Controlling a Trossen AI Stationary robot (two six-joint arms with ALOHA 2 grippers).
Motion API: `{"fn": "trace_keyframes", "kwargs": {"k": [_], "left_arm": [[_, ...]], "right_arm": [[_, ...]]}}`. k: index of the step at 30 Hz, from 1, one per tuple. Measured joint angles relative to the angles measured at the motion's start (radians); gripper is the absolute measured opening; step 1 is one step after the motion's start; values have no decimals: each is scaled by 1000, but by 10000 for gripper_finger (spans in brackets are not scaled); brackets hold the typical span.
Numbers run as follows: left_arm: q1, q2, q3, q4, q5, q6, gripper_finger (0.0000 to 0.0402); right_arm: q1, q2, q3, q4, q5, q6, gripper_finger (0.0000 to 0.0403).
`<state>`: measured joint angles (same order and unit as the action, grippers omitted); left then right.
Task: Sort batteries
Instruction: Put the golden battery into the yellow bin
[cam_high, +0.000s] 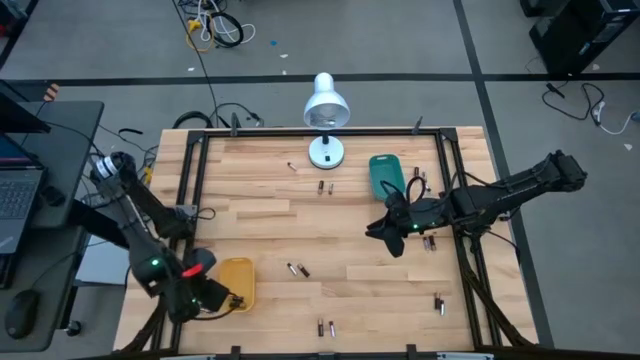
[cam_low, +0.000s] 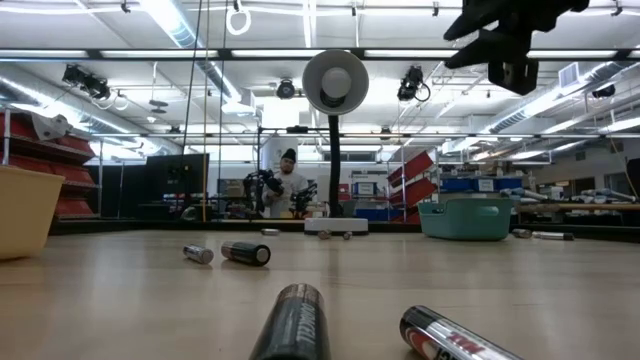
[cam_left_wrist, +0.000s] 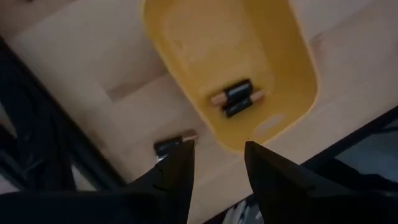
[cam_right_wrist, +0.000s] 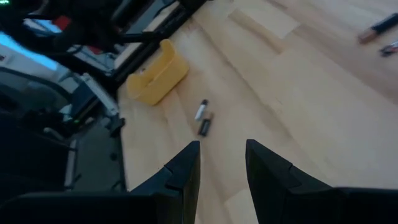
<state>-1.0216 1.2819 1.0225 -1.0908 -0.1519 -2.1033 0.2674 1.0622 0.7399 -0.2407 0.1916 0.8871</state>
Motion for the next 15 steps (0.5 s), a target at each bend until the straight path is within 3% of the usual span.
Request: {"fn": "trace_keyframes", "kwargs": {"k": [6,11,15], "left_arm": [[-36,8,0,30,8,56,189],[-48,99,0,80,-7,395,213],[-47,185,0,142,-1,581,214]], "right_arm": [[-2,0,0,-8,33,-19,115],[-3,0,0,-8,44,-32,115],[5,0,0,-8,44,-25,115]]}}
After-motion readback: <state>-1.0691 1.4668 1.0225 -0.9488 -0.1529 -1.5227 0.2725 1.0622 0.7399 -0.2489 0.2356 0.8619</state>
